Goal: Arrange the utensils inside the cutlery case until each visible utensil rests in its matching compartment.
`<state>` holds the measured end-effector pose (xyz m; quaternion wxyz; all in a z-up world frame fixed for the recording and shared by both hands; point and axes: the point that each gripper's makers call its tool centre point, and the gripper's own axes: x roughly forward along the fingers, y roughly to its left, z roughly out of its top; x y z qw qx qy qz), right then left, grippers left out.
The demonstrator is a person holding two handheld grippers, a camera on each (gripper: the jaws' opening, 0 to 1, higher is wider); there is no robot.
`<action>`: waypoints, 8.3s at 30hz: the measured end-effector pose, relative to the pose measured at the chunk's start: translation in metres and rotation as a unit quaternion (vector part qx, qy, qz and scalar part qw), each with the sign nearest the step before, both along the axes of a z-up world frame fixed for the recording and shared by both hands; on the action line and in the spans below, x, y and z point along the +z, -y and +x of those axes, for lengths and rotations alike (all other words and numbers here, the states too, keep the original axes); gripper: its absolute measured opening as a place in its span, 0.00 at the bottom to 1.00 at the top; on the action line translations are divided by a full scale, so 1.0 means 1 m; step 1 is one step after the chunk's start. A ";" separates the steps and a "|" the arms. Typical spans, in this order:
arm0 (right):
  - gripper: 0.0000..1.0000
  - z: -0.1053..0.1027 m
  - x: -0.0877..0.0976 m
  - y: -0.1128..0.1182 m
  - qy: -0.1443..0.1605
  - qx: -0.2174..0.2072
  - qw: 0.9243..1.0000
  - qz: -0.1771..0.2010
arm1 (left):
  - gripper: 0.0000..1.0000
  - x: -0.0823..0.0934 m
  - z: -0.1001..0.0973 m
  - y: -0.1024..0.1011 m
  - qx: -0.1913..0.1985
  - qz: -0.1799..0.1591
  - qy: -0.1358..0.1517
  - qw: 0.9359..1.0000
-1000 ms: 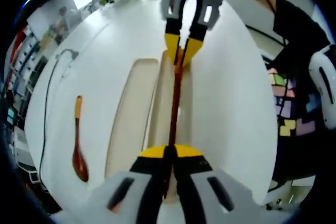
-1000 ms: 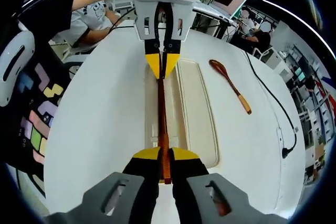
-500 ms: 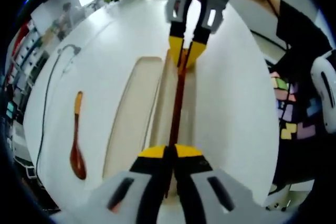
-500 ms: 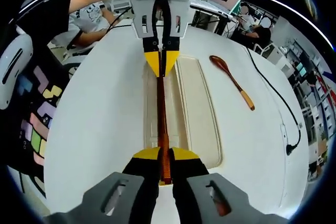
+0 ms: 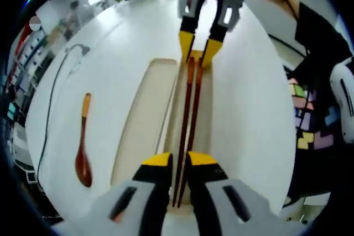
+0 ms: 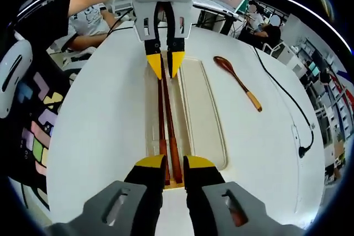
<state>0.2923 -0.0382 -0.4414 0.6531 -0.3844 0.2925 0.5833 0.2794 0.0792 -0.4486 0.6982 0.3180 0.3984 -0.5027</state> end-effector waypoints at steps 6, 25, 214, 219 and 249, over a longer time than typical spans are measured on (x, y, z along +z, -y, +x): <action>0.12 0.003 0.006 0.001 -0.011 -0.029 0.999 0.019 | 0.17 0.006 -0.001 0.001 0.005 -0.023 0.009 1.000; 0.15 0.020 0.029 -0.010 -0.007 -0.084 0.993 0.082 | 0.17 0.039 0.046 -0.049 0.153 -0.092 0.099 0.979; 0.07 0.005 0.047 -0.040 0.176 0.026 0.975 0.133 | 0.04 0.054 0.011 -0.030 0.010 0.049 0.272 0.961; 0.07 -0.008 0.038 -0.038 0.144 0.028 0.981 0.129 | 0.05 0.043 0.001 -0.028 0.006 0.047 0.246 0.968; 0.08 -0.018 0.002 -0.034 -0.128 -0.076 0.971 0.190 | 0.07 0.003 -0.010 -0.036 0.041 0.028 0.110 0.993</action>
